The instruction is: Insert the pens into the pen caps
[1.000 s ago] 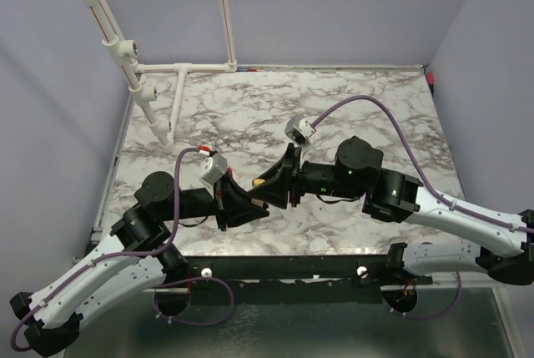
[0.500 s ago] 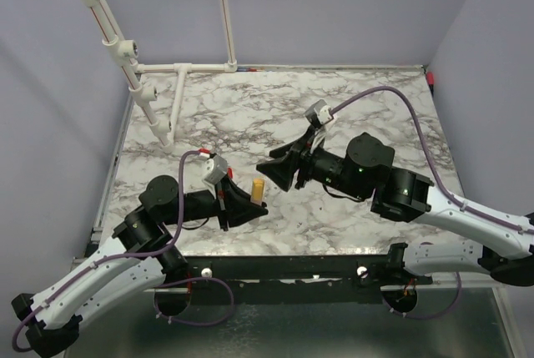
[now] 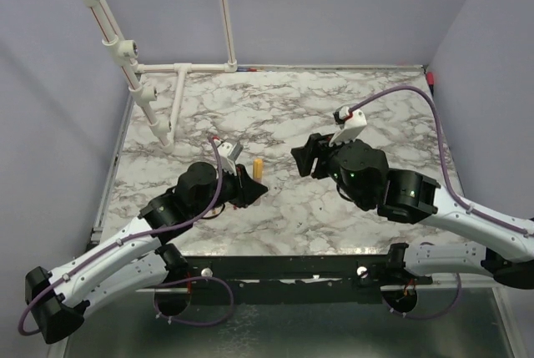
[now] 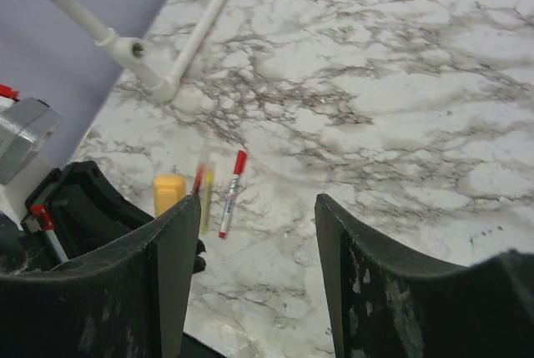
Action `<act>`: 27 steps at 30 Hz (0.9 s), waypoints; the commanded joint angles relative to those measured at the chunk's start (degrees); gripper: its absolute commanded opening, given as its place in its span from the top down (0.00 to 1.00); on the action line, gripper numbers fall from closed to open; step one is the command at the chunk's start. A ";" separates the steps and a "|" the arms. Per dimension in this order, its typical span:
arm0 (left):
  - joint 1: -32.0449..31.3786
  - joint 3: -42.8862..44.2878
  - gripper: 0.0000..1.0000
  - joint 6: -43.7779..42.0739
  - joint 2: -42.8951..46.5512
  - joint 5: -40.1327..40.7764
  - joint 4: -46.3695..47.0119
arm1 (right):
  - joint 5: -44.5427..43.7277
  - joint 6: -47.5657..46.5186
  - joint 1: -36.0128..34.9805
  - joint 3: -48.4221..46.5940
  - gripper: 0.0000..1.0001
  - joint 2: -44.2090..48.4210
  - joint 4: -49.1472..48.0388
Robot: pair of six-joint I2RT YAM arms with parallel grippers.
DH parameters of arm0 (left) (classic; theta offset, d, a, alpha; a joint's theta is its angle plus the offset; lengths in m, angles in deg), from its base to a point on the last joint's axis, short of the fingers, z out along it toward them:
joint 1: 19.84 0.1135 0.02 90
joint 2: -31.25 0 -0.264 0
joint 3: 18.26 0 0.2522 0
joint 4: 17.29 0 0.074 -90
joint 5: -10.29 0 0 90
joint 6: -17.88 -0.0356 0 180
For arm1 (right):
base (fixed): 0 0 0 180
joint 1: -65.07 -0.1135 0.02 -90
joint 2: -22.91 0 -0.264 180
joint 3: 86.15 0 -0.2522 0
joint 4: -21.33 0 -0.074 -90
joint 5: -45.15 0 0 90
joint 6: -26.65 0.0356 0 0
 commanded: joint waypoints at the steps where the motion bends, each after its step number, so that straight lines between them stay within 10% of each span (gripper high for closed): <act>1: 0.17 0.34 1.00 5.10 -2.77 12.02 -1.10 | -6.55 7.71 1.38 1.27 0.39 -0.86 10.96; 27: 0.61 2.79 1.00 17.60 -32.12 30.40 -3.69 | 14.57 11.52 8.98 11.73 0.32 -11.81 16.16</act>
